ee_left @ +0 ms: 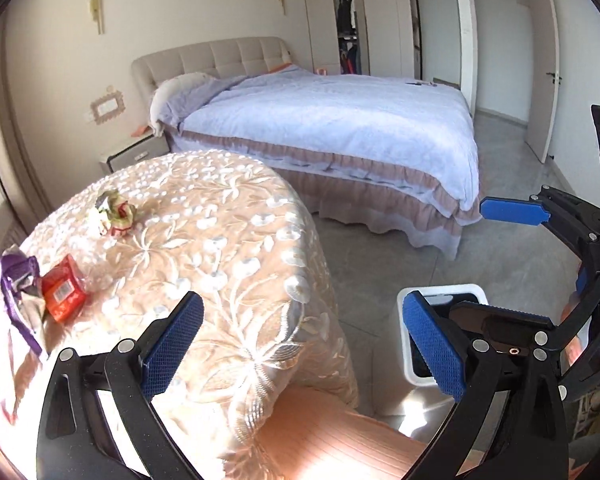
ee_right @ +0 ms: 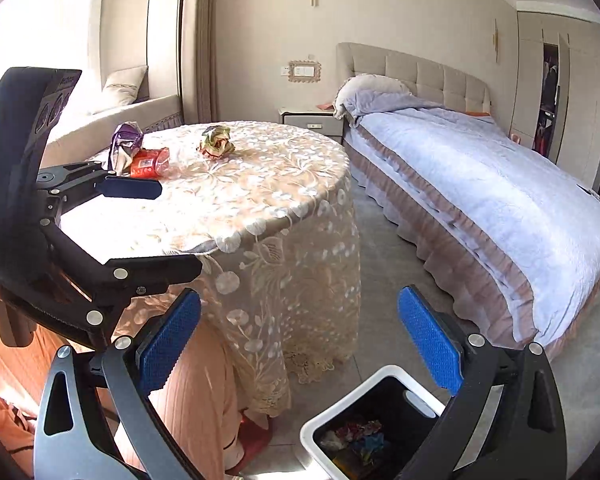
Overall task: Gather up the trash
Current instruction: 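Move both tools back over the table, then grasp the white tub with the left tool while the right tool grasps the purple wrapper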
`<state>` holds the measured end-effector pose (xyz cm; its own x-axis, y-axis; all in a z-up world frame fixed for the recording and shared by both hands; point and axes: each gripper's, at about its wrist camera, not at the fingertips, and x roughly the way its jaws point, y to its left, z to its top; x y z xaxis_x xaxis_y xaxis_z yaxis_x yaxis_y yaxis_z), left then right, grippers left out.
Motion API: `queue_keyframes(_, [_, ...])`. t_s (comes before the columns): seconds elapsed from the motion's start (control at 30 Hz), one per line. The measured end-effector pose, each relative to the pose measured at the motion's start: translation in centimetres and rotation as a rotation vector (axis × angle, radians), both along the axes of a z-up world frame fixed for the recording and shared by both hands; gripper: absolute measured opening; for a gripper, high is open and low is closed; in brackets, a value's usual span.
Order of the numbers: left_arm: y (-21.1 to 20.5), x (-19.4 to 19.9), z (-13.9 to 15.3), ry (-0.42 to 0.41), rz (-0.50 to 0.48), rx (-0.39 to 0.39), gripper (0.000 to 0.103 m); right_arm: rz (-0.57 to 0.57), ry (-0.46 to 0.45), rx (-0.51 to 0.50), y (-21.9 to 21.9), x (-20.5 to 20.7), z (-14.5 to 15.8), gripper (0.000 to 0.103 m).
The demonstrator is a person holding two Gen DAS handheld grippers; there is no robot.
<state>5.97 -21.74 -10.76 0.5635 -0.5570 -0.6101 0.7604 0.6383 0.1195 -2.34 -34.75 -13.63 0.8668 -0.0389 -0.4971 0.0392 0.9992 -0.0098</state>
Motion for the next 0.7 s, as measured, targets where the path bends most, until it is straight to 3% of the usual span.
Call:
queue_keyframes(0.17, [5.7, 2.0, 1.2, -0.039, 0.201, -0.021, 0.098, 0.104, -0.046, 0.003, 4.6, 4.0, 1.4, 0.098])
queue_keyframes(0.37, [13.5, 4.5, 2.0, -0.015, 0.421, -0.07, 0.098, 0.226, -0.094, 0.044, 9.9, 8.1, 3.3, 0.098])
queue_keyframes(0.7, [23.4, 7.7, 1.9, 0.023, 0.698, -0.134, 0.098, 0.338, -0.088, 0.041, 17.1, 14.4, 4.7, 0.098])
